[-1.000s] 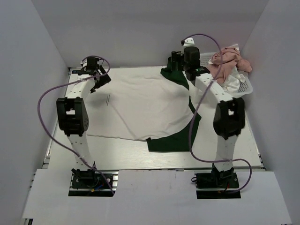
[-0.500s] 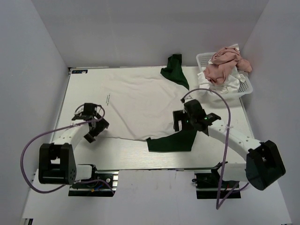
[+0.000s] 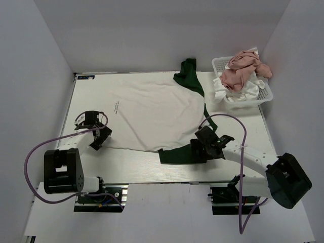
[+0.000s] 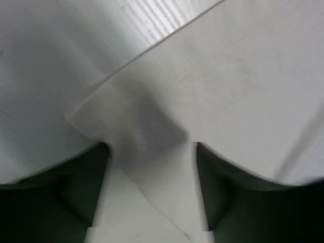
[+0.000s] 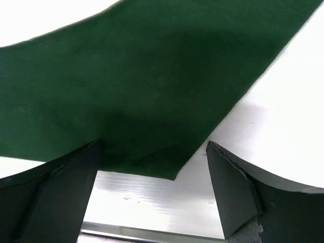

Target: Fold and stack the t-shirts

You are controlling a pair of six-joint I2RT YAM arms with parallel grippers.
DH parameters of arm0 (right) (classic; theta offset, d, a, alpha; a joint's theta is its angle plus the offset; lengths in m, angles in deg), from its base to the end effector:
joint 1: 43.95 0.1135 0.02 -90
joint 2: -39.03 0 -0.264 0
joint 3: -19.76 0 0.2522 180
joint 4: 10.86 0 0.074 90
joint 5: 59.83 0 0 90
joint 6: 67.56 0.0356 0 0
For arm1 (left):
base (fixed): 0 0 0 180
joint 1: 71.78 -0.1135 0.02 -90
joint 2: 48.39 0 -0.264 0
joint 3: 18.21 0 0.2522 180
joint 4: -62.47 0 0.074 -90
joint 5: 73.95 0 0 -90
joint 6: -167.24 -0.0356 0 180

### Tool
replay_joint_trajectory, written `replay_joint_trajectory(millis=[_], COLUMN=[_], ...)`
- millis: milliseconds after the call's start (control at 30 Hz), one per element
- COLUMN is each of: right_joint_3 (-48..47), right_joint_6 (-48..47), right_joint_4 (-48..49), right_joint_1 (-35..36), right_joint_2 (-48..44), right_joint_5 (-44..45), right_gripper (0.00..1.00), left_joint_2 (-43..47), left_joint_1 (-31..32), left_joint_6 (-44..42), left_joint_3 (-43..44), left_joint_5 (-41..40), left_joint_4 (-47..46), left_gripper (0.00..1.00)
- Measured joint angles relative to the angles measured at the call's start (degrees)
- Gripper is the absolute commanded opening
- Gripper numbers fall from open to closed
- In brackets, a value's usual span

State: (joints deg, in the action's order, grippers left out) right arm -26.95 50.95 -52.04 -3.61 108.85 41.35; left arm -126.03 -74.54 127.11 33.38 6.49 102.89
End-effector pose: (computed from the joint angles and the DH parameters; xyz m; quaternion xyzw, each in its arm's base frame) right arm 0.1631 0.1295 0.1642 -0.0784 0.9674 0.0468 0.2363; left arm 0.2331 0.0172 0.1606 -0.4477 0.8670 -0.0064 0.2189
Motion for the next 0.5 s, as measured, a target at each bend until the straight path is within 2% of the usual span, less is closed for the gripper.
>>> replay_joint_trajectory(millis=[33, 67, 133, 167, 200, 233, 267, 500], right_joint_3=[0.15, 0.24, 0.50, 0.59, 0.66, 0.79, 0.79, -4.09], right_joint_6=[0.33, 0.83, 1.42, 1.77, 2.19, 2.71, 2.97, 3.37], right_joint_4=[-0.02, 0.20, 0.70, 0.94, 1.29, 1.79, 2.05, -0.42], right_joint_1=[0.17, 0.33, 0.42, 0.39, 0.39, 0.42, 0.44, 0.55], right_joint_2=[0.11, 0.09, 0.15, 0.13, 0.15, 0.17, 0.17, -4.39], right_joint_5=[0.42, 0.57, 0.98, 1.18, 1.27, 1.18, 0.94, 1.09], right_gripper=[0.86, 0.75, 0.58, 0.38, 0.26, 0.10, 0.00, 0.00], left_joint_2=[-0.37, -0.92, -2.56, -3.06, -3.30, -3.48, -3.58, 0.61], left_joint_1=[-0.20, -0.44, -0.55, -0.57, -0.63, -0.61, -0.61, -0.61], left_joint_6=[0.09, -0.42, -0.98, -0.98, -1.57, -1.92, -2.32, -3.30], left_joint_3=[0.04, -0.02, 0.04, 0.04, 0.09, 0.11, 0.15, -0.13], left_joint_5=[0.50, 1.22, 2.89, 3.48, 4.13, 4.57, 5.05, 5.70], left_joint_4=[-0.72, -1.79, -3.32, -4.02, -4.81, -5.25, -5.51, -2.49], left_gripper=[0.49, 0.32, 0.00, 0.00, 0.00, 0.00, 0.00, 0.00])
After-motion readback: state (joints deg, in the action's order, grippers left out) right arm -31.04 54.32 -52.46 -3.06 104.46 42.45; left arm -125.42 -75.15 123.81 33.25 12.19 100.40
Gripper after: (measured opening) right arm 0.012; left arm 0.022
